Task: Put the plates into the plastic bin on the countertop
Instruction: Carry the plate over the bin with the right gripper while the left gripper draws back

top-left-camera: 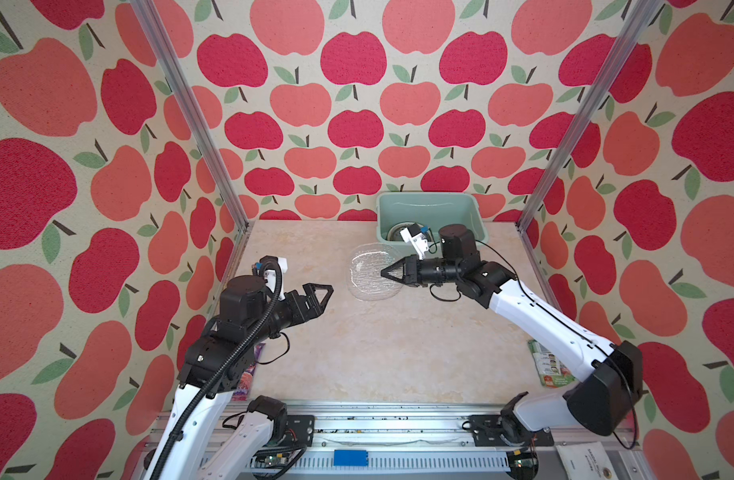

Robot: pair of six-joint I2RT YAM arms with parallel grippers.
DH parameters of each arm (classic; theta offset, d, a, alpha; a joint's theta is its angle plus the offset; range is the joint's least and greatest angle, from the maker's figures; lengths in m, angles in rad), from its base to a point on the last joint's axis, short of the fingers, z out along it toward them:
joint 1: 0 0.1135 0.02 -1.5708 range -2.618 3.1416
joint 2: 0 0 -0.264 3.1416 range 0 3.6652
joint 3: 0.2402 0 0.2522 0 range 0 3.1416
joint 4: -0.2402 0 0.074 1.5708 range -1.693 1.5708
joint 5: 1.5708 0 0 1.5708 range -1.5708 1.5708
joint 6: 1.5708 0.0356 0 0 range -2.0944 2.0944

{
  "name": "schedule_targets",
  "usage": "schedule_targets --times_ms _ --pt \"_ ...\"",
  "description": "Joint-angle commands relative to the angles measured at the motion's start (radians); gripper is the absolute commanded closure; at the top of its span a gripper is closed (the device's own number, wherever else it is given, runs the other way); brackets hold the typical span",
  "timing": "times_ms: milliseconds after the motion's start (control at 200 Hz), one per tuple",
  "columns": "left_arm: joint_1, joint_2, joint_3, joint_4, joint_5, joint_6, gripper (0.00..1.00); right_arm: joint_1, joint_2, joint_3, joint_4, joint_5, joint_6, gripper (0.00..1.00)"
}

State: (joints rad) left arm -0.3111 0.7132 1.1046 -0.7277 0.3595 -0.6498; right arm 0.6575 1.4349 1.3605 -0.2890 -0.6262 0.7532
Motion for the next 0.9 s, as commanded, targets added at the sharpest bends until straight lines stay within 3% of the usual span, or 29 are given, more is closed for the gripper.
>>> schedule_targets --times_ms 0,265,555,895 --pt "0.007 0.009 0.027 0.081 -0.056 0.005 0.01 -0.080 0.041 0.171 -0.197 0.037 -0.109 0.96" --pt "0.012 0.109 0.077 0.107 -0.031 0.085 0.01 -0.282 0.287 0.580 -0.458 0.056 -0.261 0.96" --pt "0.015 0.240 0.044 0.223 -0.011 0.102 0.01 -0.344 0.638 0.989 -0.676 0.133 -0.434 0.96" --pt "0.022 0.369 0.026 0.291 -0.005 0.150 0.01 -0.360 0.877 1.121 -0.588 0.163 -0.417 0.95"
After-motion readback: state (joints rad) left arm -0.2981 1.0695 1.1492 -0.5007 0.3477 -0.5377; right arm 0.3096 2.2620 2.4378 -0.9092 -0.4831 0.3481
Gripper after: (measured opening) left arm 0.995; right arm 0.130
